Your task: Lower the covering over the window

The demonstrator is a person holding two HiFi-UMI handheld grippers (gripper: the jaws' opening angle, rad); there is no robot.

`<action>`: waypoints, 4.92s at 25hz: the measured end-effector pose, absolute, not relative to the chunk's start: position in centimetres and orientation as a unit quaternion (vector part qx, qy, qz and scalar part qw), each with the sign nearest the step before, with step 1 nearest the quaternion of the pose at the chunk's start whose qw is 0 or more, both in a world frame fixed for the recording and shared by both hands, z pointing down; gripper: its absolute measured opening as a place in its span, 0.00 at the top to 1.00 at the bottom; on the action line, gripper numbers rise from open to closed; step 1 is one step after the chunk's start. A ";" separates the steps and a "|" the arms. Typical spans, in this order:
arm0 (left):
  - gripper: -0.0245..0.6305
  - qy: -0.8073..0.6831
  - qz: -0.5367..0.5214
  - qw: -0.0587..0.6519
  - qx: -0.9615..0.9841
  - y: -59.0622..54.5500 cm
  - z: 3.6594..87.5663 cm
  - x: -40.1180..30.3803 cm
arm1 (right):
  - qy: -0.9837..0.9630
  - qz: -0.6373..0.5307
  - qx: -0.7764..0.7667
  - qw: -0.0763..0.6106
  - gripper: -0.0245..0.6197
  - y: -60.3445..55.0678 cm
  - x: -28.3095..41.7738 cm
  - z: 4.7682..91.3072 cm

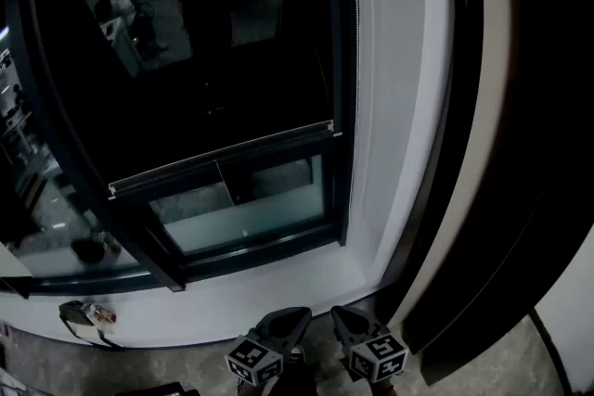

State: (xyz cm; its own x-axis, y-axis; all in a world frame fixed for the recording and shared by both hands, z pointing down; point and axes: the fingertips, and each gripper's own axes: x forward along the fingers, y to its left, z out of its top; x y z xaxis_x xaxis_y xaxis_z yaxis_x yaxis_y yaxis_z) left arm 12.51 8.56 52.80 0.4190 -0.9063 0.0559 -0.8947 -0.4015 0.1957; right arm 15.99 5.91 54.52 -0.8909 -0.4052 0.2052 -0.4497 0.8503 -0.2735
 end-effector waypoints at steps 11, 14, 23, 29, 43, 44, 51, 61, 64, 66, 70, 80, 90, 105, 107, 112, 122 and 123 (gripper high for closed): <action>0.96 -0.480 -0.005 0.075 0.874 -2.7 50.8 1.7 | -0.945 0.153 0.288 0.017 0.96 -6.2 5.2 50.6; 0.96 -0.465 -0.007 0.067 0.883 -5.0 50.3 -0.4 | -0.941 0.133 0.310 0.016 0.96 -9.3 3.6 50.0; 0.96 -0.454 -0.017 0.076 0.888 -9.1 50.8 -4.1 | -0.918 0.052 0.394 0.011 0.96 -18.9 1.8 45.1; 0.96 -0.461 -0.021 0.077 0.884 -11.2 51.5 -4.3 | -0.904 0.018 0.426 -0.027 0.96 -25.5 2.1 40.6; 0.96 -0.469 -0.021 0.056 0.881 -20.1 50.1 -4.3 | -0.879 -0.084 0.469 -0.018 0.82 -35.8 0.4 36.5; 0.96 -0.470 -0.020 0.057 0.880 -20.4 50.1 -4.2 | -0.872 -0.088 0.481 -0.029 0.82 -36.3 0.8 36.1; 0.96 -0.467 -0.008 0.067 0.881 -21.4 50.5 -4.5 | -0.840 -0.076 0.533 -0.071 0.82 -39.3 2.8 34.9; 0.96 -0.423 0.007 0.064 0.904 -21.1 49.4 -6.1 | -0.841 -0.076 0.533 -0.049 0.93 -42.0 1.3 32.8; 0.96 -0.416 0.006 0.059 0.907 -20.9 50.2 -7.2 | -0.845 -0.062 0.529 -0.052 0.94 -41.7 1.4 33.0; 0.96 -0.411 0.004 0.060 0.909 -20.7 50.2 -7.7 | -0.845 -0.068 0.530 -0.028 0.94 -41.1 1.3 34.1; 0.96 -0.400 0.003 0.068 0.914 -20.3 49.8 -8.3 | -0.832 -0.112 0.543 -0.004 0.94 -39.0 1.3 35.0; 0.96 -0.367 -0.019 0.039 0.929 -21.4 45.9 -7.3 | -0.831 -0.091 0.548 0.030 0.94 -36.2 1.0 38.8; 0.87 -0.344 -0.061 0.006 0.937 -24.9 39.7 -4.4 | -0.842 -0.002 0.519 0.144 0.94 -32.3 0.1 54.6; 0.78 -0.275 -0.092 -0.052 0.956 -28.9 33.3 2.5 | -0.851 0.088 0.487 0.173 0.94 -28.1 0.9 61.9; 0.78 -0.267 -0.094 -0.060 0.957 -29.1 32.7 3.1 | -0.852 0.093 0.487 0.168 0.94 -28.1 1.1 61.9; 0.81 -0.254 -0.099 -0.074 0.959 -29.3 32.1 3.8 | -0.855 0.093 0.483 0.163 0.94 -28.0 1.1 61.8; 0.95 -0.251 -0.141 -0.058 0.956 -28.4 32.2 3.5 | -0.865 0.110 0.469 0.141 0.94 -26.6 1.5 61.5; 0.95 -0.255 -0.141 -0.065 0.954 -28.3 32.3 3.4 | -0.870 0.117 0.460 0.133 0.94 -26.1 1.3 61.3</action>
State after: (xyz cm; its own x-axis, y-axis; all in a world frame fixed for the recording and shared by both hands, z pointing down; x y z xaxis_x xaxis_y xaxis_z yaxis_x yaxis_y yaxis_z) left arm 3.36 -28.35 32.29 0.8295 -0.4689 -0.3033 -0.5059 -0.8610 -0.0524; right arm 1.28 -26.12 61.25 -0.5409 -0.7696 0.3392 -0.8318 0.5491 -0.0807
